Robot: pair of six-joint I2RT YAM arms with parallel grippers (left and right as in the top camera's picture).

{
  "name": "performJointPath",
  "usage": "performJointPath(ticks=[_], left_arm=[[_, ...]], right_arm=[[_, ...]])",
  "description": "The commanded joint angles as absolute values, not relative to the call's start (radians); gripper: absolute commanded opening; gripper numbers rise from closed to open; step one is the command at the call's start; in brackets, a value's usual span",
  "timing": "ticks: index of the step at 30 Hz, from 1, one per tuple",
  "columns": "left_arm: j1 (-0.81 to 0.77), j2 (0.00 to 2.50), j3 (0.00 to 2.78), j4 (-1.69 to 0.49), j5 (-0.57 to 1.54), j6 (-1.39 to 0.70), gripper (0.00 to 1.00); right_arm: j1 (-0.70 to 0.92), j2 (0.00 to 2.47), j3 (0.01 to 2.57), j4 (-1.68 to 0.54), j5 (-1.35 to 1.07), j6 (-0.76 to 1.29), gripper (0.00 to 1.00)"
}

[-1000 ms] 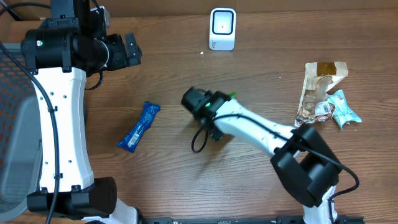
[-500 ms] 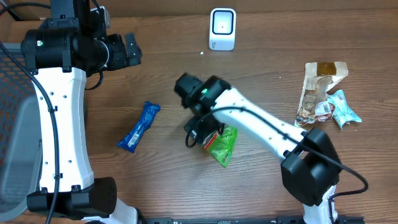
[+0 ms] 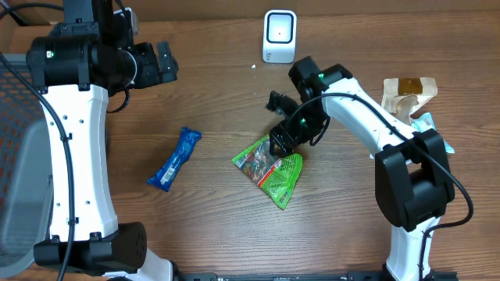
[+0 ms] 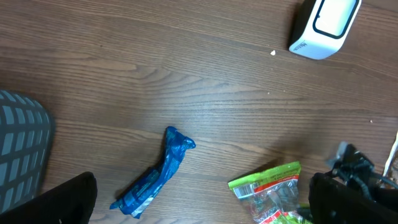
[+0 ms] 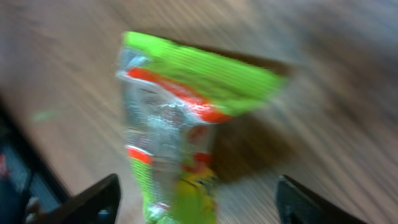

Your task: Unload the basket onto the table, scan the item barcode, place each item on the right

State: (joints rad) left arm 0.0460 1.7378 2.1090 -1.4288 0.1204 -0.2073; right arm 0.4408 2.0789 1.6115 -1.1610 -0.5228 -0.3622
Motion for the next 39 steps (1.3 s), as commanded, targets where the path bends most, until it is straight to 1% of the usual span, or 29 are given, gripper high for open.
performJointPath(ticks=[1, 3, 6, 11, 13, 16, 17, 21, 23, 25, 27, 29, 30, 31, 32, 33, 34, 39], left_arm=[[0.046, 1.739, 2.123, -1.429, 0.124, -0.213, 1.0], [0.046, 1.739, 2.123, -1.429, 0.124, -0.213, 0.99], [0.046, 1.739, 2.123, -1.429, 0.124, -0.213, 1.0], [0.046, 1.739, 2.123, -1.429, 0.124, -0.214, 1.0], [0.046, 1.739, 2.123, -1.429, 0.124, -0.213, 1.0], [0.046, 1.739, 2.123, -1.429, 0.124, -0.213, 1.0], [0.046, 1.739, 2.123, -1.429, 0.124, -0.213, 1.0], [0.046, 1.739, 2.123, -1.429, 0.124, -0.213, 1.0], [0.046, 1.739, 2.123, -1.429, 0.124, -0.213, 1.0], [0.046, 1.739, 2.123, -1.429, 0.124, -0.213, 1.0], [0.046, 1.739, 2.123, -1.429, 0.124, -0.213, 1.0], [0.046, 1.739, 2.123, -1.429, 0.124, -0.213, 1.0], [0.046, 1.739, 2.123, -1.429, 0.124, -0.213, 0.99], [0.046, 1.739, 2.123, -1.429, 0.124, -0.213, 1.0], [0.046, 1.739, 2.123, -1.429, 0.124, -0.213, 1.0], [0.046, 1.739, 2.123, -1.429, 0.124, -0.213, 1.0], [0.046, 1.739, 2.123, -1.429, 0.123, -0.213, 0.99], [0.046, 1.739, 2.123, -1.429, 0.124, -0.213, 1.0]], right_arm=[[0.455, 2.08, 1.579, -1.12, -0.675, -0.439, 0.77], [0.459, 2.08, 1.559, -1.088, -0.673, -0.437, 0.76], [0.459, 2.081, 1.532, -1.023, -0.656, -0.381, 0.74], [0.46, 2.085, 1.48, -0.903, -0.553, -0.239, 0.75], [0.46, 2.09, 1.48, -0.883, -0.515, -0.199, 0.68], [0.472, 2.104, 1.478, -0.853, -0.479, -0.152, 0.55], [0.478, 2.11, 1.478, -0.849, -0.47, -0.142, 0.54], [0.5, 2.122, 1.479, -0.846, -0.455, -0.142, 0.55], [0.512, 2.122, 1.48, -0.846, -0.457, -0.142, 0.57], [0.524, 2.121, 1.482, -0.85, -0.484, -0.141, 0.61], [0.529, 2.121, 1.483, -0.853, -0.528, -0.14, 0.6], [0.53, 2.121, 1.483, -0.853, -0.55, -0.122, 0.52], [0.53, 2.121, 1.483, -0.853, -0.547, -0.113, 0.38], [0.53, 2.121, 1.483, -0.852, -0.545, -0.106, 0.27], [0.53, 2.121, 1.483, -0.85, -0.543, -0.1, 0.15], [0.528, 2.121, 1.483, -0.85, -0.544, -0.1, 0.06], [0.526, 2.121, 1.483, -0.85, -0.545, -0.1, 0.04], [0.489, 2.104, 1.534, -0.88, -0.52, -0.027, 0.04]])
